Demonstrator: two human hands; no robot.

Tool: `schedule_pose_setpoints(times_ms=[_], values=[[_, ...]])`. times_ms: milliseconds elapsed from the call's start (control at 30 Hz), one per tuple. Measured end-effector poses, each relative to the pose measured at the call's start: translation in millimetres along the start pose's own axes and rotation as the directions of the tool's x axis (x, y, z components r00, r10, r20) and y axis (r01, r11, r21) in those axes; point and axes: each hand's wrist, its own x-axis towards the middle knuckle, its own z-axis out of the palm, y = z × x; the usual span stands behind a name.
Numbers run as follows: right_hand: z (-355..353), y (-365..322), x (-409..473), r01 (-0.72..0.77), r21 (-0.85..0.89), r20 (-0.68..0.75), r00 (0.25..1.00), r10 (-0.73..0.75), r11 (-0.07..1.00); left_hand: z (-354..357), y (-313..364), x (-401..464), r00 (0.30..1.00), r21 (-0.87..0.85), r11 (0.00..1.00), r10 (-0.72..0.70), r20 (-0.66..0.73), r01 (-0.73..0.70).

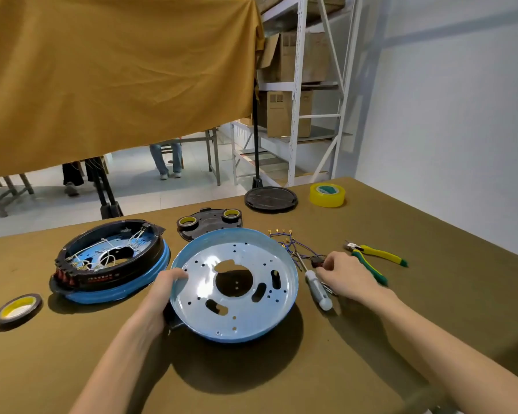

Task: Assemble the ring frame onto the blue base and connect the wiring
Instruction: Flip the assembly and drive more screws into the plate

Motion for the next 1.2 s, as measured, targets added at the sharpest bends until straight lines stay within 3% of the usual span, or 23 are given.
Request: schedule_pose_setpoints(times_ms=[100, 200, 333, 567, 833, 933, 1067, 1200], values=[[7, 4, -6, -0.022, -0.072, 0.104, 0.994, 0.030, 0.997, 10, -4, -6, 1.000, -0.043, 0.999, 0.007, -0.019, -0.008], [2, 13, -10, -0.035, 0.000, 0.058, 0.998, 0.035, 0.999, 12, -6, -10, 1.000, -0.092, 0.996, 0.003, 0.006, -0.002], [-1, 38, -18, 0.058, -0.096, 0.073, 0.996, -0.051, 0.994, 12, -6, -12, 0.998, -0.168, 0.986, -0.011, 0.070, 0.022], [14, 39, -22, 0.120, -0.147, -0.081, 0.988, -0.133, 0.982, 26, -9, -15, 0.986, -0.147, 0.988, 0.058, 0.158, -0.034], [9, 44, -16, -0.006, 0.037, 0.005, 1.000, 0.006, 0.999, 23, -16, -17, 0.976, -0.168, 0.983, 0.108, 0.189, -0.076], [5, 43, -21, 0.004, 0.088, -0.075, 0.997, 0.002, 0.996, 24, -18, -18, 0.973, -0.187, 0.978, 0.129, 0.189, -0.093], [-11, 25, -26, 0.134, 0.248, -0.332, 0.942, -0.046, 0.959, 28, -19, -20, 0.977, -0.230, 0.968, 0.140, 0.162, -0.100], [-18, -17, -27, 0.304, 0.353, -0.370, 0.914, -0.166, 0.885, 36, -20, -23, 0.990, -0.259, 0.962, 0.112, 0.091, -0.085]])
